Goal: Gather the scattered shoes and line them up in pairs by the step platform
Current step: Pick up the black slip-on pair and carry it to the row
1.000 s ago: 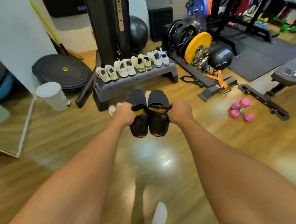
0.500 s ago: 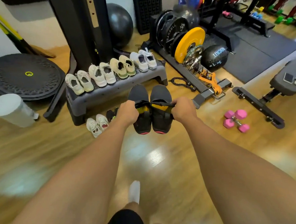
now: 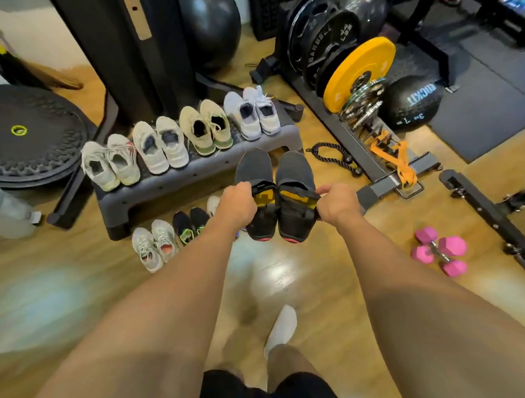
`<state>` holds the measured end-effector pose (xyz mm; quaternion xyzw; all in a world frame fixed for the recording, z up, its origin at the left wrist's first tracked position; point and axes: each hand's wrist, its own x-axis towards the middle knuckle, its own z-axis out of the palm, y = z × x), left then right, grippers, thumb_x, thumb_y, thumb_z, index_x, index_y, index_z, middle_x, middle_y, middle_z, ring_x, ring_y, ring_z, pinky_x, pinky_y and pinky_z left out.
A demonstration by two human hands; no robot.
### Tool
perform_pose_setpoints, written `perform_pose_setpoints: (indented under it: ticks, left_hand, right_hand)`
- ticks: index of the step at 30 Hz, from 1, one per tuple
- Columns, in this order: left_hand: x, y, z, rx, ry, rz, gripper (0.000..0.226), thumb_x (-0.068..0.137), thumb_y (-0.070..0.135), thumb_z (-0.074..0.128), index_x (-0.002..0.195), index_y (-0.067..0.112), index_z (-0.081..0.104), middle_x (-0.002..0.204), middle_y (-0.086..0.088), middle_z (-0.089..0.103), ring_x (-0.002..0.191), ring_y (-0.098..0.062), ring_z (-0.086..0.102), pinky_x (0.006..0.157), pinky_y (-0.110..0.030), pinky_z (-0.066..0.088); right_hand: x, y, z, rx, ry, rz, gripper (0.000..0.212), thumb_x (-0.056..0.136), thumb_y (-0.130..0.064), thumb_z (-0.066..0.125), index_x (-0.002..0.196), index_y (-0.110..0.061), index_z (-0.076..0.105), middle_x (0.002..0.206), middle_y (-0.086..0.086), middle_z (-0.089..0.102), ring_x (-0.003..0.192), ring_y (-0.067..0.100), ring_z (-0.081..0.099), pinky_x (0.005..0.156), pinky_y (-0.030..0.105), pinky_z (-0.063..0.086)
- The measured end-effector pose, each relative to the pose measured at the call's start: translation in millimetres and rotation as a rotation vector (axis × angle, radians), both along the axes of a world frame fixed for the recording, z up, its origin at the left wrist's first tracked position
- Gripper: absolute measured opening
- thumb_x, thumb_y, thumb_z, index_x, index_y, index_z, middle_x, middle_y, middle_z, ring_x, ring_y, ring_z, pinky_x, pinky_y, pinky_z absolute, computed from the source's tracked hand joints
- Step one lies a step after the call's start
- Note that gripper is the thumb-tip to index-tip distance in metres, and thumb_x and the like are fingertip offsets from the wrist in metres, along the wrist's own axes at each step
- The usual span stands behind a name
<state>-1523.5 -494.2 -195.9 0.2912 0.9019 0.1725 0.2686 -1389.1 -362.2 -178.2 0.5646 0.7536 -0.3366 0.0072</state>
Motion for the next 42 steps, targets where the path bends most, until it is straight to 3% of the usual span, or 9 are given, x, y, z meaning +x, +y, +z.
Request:
perform_pose_setpoints:
  ticks: [3,6,12,20,26,34,39,42]
  left_hand:
    - [-15.8,46.1,-27.2,-0.028,-0.021,0.085,0.046,0.097,0.004,0.039,0.142,0.009,0.041,0.138,-0.019,0.048,0.126,-0.037,0.044,0.101,-0.042,0.039]
    - [-33.6,90.3,-55.2,-0.064,-0.023,0.097,0.048,0.096,0.002,0.038,0.144,0.008,0.039,0.139,-0.019,0.049,0.126,-0.038,0.045,0.101,-0.042,0.039]
    - [-71.4,165.2,-118.9,-0.116,-0.088,0.137,0.048,0.097,0.003,0.041,0.144,0.009,0.038,0.135,-0.020,0.052,0.121,-0.039,0.050,0.097,-0.044,0.043]
    - [-96.9,240.8,-228.3,-0.169,-0.184,0.219,0.053,0.093,0.001,0.043,0.146,0.006,0.035,0.136,-0.023,0.051,0.124,-0.041,0.046,0.100,-0.045,0.039]
    - [-109.9,278.0,-342.7,-0.205,-0.162,0.346,0.058,0.092,0.001,0.046,0.148,0.008,0.032,0.134,-0.023,0.053,0.122,-0.040,0.049,0.100,-0.044,0.040]
    - [-138.0,297.4,-547.0,-0.190,-0.156,0.447,0.060,0.094,0.000,0.041,0.151,0.011,0.028,0.140,-0.021,0.049,0.128,-0.039,0.044,0.107,-0.043,0.035]
    - [-159.0,299.6,-653.2,-0.132,-0.077,0.505,0.052,0.094,-0.001,0.039,0.145,0.010,0.039,0.130,-0.022,0.056,0.118,-0.040,0.051,0.093,-0.042,0.042]
    - [-171.8,296.4,-696.3,-0.142,-0.057,0.524,0.051,0.095,-0.001,0.040,0.145,0.007,0.039,0.129,-0.023,0.056,0.119,-0.040,0.050,0.096,-0.040,0.039]
  right_hand:
    - [-19.9,52.3,-24.7,-0.042,-0.002,0.059,0.037,0.088,-0.003,0.055,0.119,-0.020,0.066,0.119,0.007,0.063,0.110,0.026,0.056,0.082,0.024,0.042]
    - [-40.4,101.4,-50.4,-0.092,0.000,0.101,0.037,0.089,0.000,0.052,0.119,-0.016,0.065,0.121,0.009,0.063,0.112,0.027,0.056,0.094,0.031,0.048]
    - [-87.2,180.8,-116.9,-0.194,-0.093,0.183,0.042,0.088,0.000,0.047,0.125,-0.014,0.061,0.126,0.011,0.060,0.119,0.029,0.052,0.102,0.033,0.043]
    - [-134.5,270.4,-225.6,-0.175,-0.159,0.304,0.038,0.087,0.003,0.050,0.120,-0.010,0.065,0.120,0.010,0.065,0.115,0.029,0.057,0.098,0.031,0.044]
    - [-167.0,320.0,-345.1,-0.263,-0.162,0.371,0.048,0.083,0.006,0.047,0.125,-0.013,0.062,0.125,0.009,0.064,0.119,0.028,0.055,0.105,0.035,0.041]
    - [-203.9,348.4,-542.0,-0.165,-0.156,0.453,0.053,0.086,0.004,0.045,0.131,-0.021,0.058,0.124,0.010,0.062,0.115,0.028,0.055,0.095,0.027,0.042]
    - [-231.7,352.2,-650.7,-0.133,-0.094,0.459,0.052,0.085,0.004,0.043,0.127,-0.021,0.061,0.126,0.010,0.061,0.119,0.029,0.053,0.099,0.029,0.040]
    - [-241.0,354.2,-696.2,-0.088,-0.095,0.442,0.051,0.086,0.004,0.042,0.126,-0.021,0.062,0.125,0.009,0.061,0.118,0.031,0.053,0.097,0.030,0.042]
